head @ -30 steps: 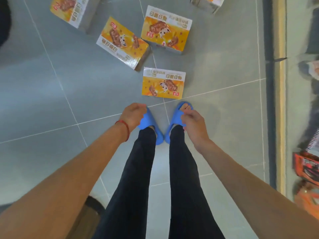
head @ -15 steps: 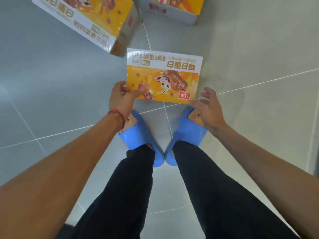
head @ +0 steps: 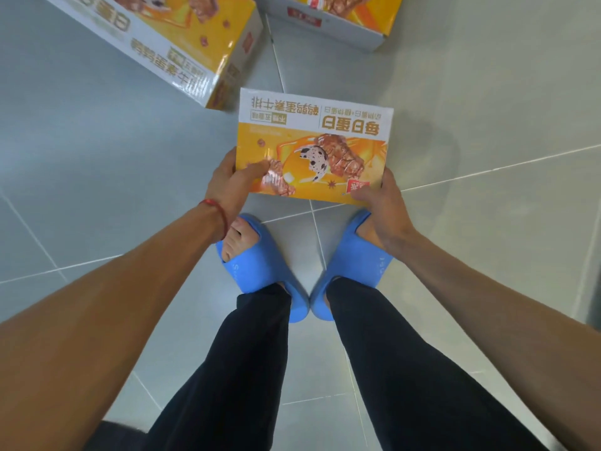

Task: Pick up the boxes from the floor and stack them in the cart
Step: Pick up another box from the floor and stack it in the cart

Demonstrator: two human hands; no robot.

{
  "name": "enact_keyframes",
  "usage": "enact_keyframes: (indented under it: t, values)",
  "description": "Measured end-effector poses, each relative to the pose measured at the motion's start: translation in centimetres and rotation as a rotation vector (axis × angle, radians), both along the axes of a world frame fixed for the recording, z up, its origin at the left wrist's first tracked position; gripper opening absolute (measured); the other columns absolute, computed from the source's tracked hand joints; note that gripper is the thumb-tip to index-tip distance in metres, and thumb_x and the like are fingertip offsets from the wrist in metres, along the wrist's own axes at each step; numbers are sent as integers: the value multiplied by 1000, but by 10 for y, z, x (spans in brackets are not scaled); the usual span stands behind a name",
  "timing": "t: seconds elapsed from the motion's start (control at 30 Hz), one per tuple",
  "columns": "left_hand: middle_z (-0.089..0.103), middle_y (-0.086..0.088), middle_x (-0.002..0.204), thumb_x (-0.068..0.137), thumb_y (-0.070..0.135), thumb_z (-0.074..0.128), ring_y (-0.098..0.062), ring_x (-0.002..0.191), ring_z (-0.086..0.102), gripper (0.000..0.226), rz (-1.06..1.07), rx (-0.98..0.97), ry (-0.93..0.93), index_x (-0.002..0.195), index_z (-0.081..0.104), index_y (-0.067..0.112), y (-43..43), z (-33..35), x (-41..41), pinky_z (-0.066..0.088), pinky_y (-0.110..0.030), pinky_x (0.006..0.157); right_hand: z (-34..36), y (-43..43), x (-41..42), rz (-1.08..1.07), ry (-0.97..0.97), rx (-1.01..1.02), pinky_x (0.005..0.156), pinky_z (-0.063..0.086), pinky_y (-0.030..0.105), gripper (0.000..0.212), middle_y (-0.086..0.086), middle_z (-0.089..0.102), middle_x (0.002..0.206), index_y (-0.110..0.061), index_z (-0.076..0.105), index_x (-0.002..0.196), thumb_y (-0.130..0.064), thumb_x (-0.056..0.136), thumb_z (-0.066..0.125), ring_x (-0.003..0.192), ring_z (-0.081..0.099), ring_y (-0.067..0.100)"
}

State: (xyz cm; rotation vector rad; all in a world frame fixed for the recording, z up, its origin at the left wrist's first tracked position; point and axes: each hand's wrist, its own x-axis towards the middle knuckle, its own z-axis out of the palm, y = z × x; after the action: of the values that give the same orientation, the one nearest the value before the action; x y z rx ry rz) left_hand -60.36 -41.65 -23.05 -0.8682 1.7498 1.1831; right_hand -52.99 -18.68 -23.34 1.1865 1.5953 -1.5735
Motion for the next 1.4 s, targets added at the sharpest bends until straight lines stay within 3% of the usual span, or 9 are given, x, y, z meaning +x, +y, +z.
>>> enact_keyframes:
  t: [0.1, 0.27, 0.4, 0.57, 0.73, 0.87, 1.1, 1.2, 1.4]
  values:
    - [70, 16, 107, 95, 38, 63, 10, 87, 64, 32, -23, -26, 42, 125, 63, 29, -3, 18, -2, 44, -15, 74, 28, 1, -11, 19, -10, 57, 87, 51, 25, 31, 1, 66, 122, -24, 56, 120, -10, 94, 66, 110, 64, 14]
    - [64, -1, 121, 70, 74, 62, -19, 109, 62, 61, 36, -162, 54, 109, 64, 27, -3, 34, -22, 48, -36, 97, 47, 1, -30, 9, 28, 180, 66, 48, 7, 14, -12, 66, 98, -27, 55, 99, -38, 100, 64, 80, 63, -10]
    - [58, -1, 122, 68, 77, 64, -16, 108, 62, 63, 156, -138, 115, 105, 53, 27, 10, 29, -39, 51, -42, 101, 35, -6, -54, -110, 52, 185, 94, 56, 31, 58, 2, 64, 119, -23, 55, 113, -69, 81, 67, 104, 66, 8]
    - [68, 8, 116, 69, 57, 78, -13, 110, 66, 71, 140, -119, 284, 128, 54, 25, 20, 17, -49, 52, -42, 101, 20, -8, -80, -88, 137, 277, 103, 48, 27, 53, -18, 65, 114, -33, 48, 146, -51, 98, 62, 109, 63, 6]
    - [68, 11, 117, 68, 55, 78, -13, 111, 65, 61, 148, -86, 276, 122, 54, 39, 8, 33, -36, 52, -44, 101, 46, -11, -82, -60, 166, 224, 109, 50, 36, 70, -4, 64, 134, -32, 48, 147, -53, 85, 72, 117, 64, 9]
    - [70, 10, 116, 73, 60, 75, -13, 110, 67, 59, 215, -76, 253, 125, 57, 39, -6, 89, -19, 53, -43, 101, 103, -18, -72, 50, 162, 184, 107, 50, 31, 84, 1, 54, 143, -36, 42, 152, -53, 77, 76, 124, 59, 11]
    - [71, 6, 107, 64, 70, 74, -11, 96, 69, 47, 251, -171, 223, 101, 69, 40, -28, 239, 12, 58, -21, 72, 250, -38, -59, 67, 206, 153, 63, 50, 6, 66, 11, 46, 144, -26, 46, 149, -28, 91, 77, 110, 59, 8]
    - [65, 0, 106, 63, 74, 75, -14, 95, 68, 53, 279, -232, 275, 101, 69, 38, -42, 304, 25, 57, -38, 90, 318, -53, -54, 91, 222, 106, 65, 53, 9, 75, 14, 50, 144, -26, 48, 146, -41, 78, 76, 116, 61, 18]
    - [55, 2, 120, 76, 40, 85, -7, 106, 63, 60, 414, -144, 410, 124, 53, 25, -61, 421, 54, 59, -30, 88, 420, -79, -34, 148, 243, 88, 90, 60, 26, 91, 6, 52, 144, -33, 42, 148, -62, 68, 74, 123, 61, 17]
